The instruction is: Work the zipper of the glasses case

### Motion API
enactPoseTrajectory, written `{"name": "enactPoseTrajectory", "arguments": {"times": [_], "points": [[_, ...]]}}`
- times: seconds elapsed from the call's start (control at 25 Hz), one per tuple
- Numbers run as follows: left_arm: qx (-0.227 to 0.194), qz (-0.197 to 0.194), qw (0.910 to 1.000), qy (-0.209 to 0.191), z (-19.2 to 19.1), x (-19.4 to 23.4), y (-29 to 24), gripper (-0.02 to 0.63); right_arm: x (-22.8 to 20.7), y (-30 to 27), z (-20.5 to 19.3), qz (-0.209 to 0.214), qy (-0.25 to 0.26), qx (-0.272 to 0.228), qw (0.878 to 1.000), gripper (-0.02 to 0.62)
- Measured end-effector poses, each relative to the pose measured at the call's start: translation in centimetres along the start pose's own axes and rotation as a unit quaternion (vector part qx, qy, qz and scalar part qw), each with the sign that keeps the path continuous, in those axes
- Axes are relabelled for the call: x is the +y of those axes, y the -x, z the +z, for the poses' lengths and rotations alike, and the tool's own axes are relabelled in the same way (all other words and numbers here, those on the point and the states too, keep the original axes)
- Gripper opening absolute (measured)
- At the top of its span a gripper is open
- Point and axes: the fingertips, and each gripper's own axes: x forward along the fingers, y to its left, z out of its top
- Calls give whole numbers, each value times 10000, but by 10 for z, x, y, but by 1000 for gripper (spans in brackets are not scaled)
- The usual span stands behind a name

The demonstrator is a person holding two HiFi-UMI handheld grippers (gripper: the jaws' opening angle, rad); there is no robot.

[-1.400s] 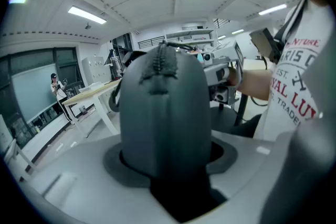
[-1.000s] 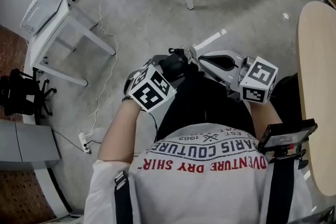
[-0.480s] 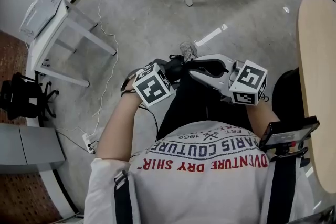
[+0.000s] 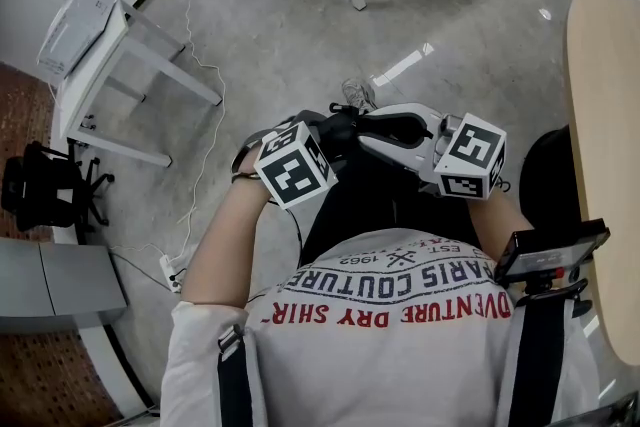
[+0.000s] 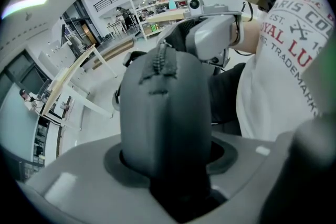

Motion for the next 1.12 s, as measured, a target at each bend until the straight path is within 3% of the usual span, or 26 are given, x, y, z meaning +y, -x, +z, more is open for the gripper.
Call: {"name": "enactPoseTrajectory", "arguments": {"times": [0.2,0.6,1.12], "points": [[43,-44,10000,16,-1,-3,-1,245,-3,1,-1,-131,128,76,9998,38],[-211,-575,9979,219,3,-15,-3,245,-1,3,-2,52,112,123,9998,26],[-290,-1305,9909,-132,-4,-34,3,245,13,6,-1,520,294,201,9980,21]]}}
